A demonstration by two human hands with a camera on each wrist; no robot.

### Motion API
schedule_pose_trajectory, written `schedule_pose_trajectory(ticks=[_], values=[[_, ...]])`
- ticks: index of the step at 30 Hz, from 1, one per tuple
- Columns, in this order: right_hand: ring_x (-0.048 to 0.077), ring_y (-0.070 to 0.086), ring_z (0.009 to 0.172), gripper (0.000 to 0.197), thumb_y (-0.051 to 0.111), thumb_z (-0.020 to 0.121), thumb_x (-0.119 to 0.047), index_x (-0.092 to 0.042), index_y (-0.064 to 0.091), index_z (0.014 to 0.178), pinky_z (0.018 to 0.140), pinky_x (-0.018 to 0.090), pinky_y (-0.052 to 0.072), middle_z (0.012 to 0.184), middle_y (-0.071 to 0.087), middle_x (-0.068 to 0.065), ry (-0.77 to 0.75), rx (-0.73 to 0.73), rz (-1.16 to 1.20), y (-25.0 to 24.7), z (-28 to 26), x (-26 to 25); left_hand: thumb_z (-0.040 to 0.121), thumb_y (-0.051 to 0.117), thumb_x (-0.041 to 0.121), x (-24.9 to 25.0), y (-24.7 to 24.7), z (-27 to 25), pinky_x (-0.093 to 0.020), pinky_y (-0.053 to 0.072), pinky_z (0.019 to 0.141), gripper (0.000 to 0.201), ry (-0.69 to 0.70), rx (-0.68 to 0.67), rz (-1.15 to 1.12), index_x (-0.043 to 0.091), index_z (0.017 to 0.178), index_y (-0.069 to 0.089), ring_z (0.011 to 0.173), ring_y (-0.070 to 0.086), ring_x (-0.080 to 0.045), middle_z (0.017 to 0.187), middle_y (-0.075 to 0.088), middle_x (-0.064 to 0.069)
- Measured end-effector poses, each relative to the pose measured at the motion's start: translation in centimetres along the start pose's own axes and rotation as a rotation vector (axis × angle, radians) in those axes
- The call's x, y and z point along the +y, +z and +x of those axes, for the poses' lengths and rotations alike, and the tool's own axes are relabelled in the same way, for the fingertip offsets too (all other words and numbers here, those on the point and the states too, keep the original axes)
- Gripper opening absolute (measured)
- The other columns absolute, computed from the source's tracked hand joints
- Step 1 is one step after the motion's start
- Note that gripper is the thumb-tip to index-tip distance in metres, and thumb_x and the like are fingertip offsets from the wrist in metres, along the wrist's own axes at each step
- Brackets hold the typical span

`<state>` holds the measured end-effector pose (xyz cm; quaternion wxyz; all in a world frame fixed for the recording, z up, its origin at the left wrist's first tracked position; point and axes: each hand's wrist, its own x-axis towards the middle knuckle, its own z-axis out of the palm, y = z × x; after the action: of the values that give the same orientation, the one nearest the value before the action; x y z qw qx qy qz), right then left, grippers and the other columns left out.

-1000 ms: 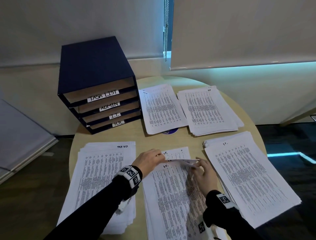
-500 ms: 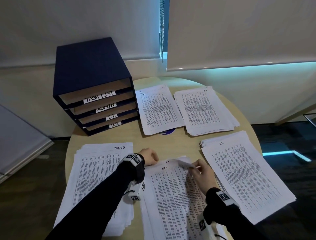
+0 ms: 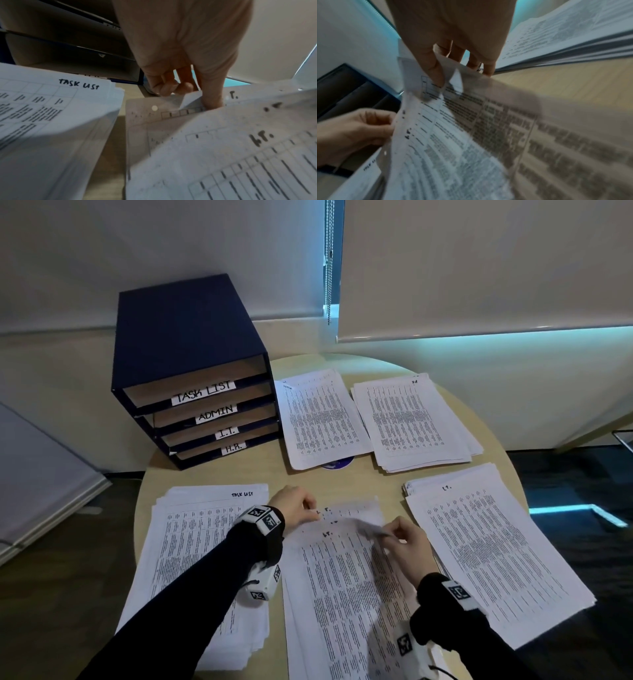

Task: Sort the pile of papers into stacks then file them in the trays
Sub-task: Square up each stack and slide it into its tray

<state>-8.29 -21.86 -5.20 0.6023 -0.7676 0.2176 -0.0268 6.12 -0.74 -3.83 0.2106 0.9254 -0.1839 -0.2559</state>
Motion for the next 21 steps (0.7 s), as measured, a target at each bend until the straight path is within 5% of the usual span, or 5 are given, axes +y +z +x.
schedule_pose_trajectory(ticks=[5, 9, 13, 18, 21], values=[[0.021, 0.053, 0.070, 0.020, 0.066, 0.077, 0.002, -0.012, 0.052, 0.073, 0.066, 0.033, 0.043, 0.073, 0.059, 0.006, 0.066, 0.066, 0.006, 0.5, 1.6, 0.3, 0.078, 0.044, 0.079, 0.2, 0.5, -1.9, -0.032, 0.047, 0.074, 0.058, -0.026, -0.104, -0.114, 0.026, 0.097, 0.062, 0.083, 0.060, -0.016, 0.092, 0.062, 0.007], [0.022, 0.058, 0.092, 0.053, 0.075, 0.072, 0.002, -0.017, 0.047, 0.112, 0.079, 0.035, 0.048, 0.101, 0.058, 0.004, 0.274, -0.019, 0.124, 0.1, 1.6, 1.3, 0.084, 0.063, 0.037, 0.2, 0.6, -3.2, -0.033, 0.044, 0.094, 0.048, -0.036, -0.222, 0.104, 0.031, 0.130, 0.050, 0.112, 0.054, -0.020, 0.133, 0.055, -0.004], [0.029, 0.060, 0.076, 0.041, 0.066, 0.076, 0.010, -0.001, 0.054, 0.113, 0.071, 0.037, 0.050, 0.089, 0.064, 0.017, 0.471, -0.162, 0.189, -2.0, 0.8, 1.5, 0.092, 0.059, 0.025, 1.8, -0.7, -4.3, -0.031, 0.030, 0.109, 0.052, -0.007, -0.045, -0.107, 0.021, 0.142, 0.043, 0.133, 0.041, -0.019, 0.146, 0.043, -0.002], [0.024, 0.060, 0.075, 0.026, 0.058, 0.085, 0.006, 0.002, 0.060, 0.110, 0.069, 0.032, 0.046, 0.085, 0.067, 0.011, 0.410, -0.231, 0.286, -2.8, 1.5, -2.5, 0.081, 0.074, 0.025, 3.9, -4.8, -5.0, -0.023, 0.048, 0.079, 0.031, 0.004, 0.335, -0.585, 0.030, 0.109, 0.061, 0.098, 0.061, -0.010, 0.113, 0.063, 0.005], [0.026, 0.066, 0.083, 0.022, 0.053, 0.087, 0.008, -0.002, 0.062, 0.104, 0.072, 0.035, 0.052, 0.099, 0.070, 0.016, 0.275, -0.102, 0.438, -3.3, 2.8, -5.9, 0.070, 0.079, 0.034, 3.8, -7.7, -5.2, -0.027, 0.055, 0.074, 0.053, 0.050, 0.491, -0.940, 0.025, 0.117, 0.055, 0.089, 0.065, -0.008, 0.103, 0.065, 0.001]])
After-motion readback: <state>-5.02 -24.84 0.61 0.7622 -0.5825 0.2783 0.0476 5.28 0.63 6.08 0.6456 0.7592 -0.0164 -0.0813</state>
